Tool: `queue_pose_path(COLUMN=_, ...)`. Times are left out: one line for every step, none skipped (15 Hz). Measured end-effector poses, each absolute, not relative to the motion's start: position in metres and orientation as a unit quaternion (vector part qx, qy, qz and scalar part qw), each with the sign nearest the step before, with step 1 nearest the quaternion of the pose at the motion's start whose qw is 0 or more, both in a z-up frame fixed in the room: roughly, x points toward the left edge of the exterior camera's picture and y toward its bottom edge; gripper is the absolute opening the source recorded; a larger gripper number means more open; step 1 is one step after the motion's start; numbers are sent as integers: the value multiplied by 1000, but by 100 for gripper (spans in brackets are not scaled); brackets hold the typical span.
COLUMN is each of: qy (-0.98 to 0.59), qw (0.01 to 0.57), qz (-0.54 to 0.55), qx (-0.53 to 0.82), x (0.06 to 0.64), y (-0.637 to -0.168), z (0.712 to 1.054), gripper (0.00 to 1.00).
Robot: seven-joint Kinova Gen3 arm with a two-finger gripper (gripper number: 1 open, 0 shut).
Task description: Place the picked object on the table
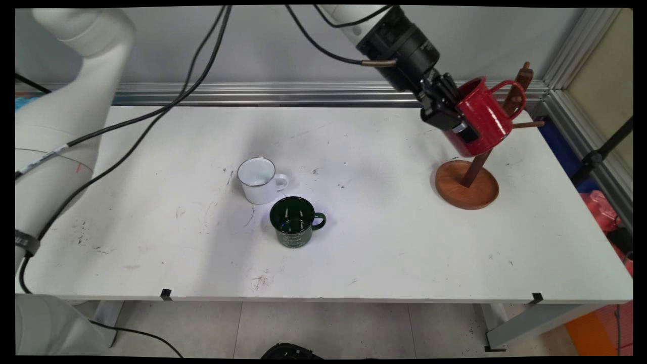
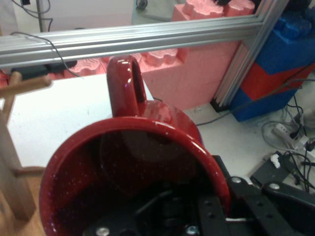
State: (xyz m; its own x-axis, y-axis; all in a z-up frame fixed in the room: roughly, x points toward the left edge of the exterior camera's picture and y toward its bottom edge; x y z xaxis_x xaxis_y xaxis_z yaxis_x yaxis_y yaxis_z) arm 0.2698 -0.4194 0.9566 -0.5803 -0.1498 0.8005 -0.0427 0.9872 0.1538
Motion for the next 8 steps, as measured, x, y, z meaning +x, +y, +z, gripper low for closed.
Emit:
queue_pose_path(qy=-888, qw=453, qz=-59, qx=57, x=272, y=-413, z=958, gripper=0)
queue_pose_path(qy=-889, qw=451, qz=-59, qx=60, x=274, y=-405, z=960, gripper=0)
queue_pose_path(qy=-890, qw=449, qz=-59, qx=63, x=276, y=-399, z=961, gripper=0)
queue_pose_path(qy=-891, qw=446, qz=-58, qx=66, x=279, y=-392, z=963, gripper=0)
queue_pose_path(qy=-892, qw=444, qz=-56, qx=70, x=281, y=-385, z=964, gripper=0)
queue_pose_path(qy=-893, qw=441, qz=-54, qx=73, x=283, y=-379, z=965, gripper=0)
queue_pose_path(qy=-894, qw=438, qz=-51, qx=77, x=285, y=-372, z=967, gripper=0)
queue_pose_path(qy=-896, qw=434, qz=-48, qx=82, x=287, y=-365, z=968, gripper=0)
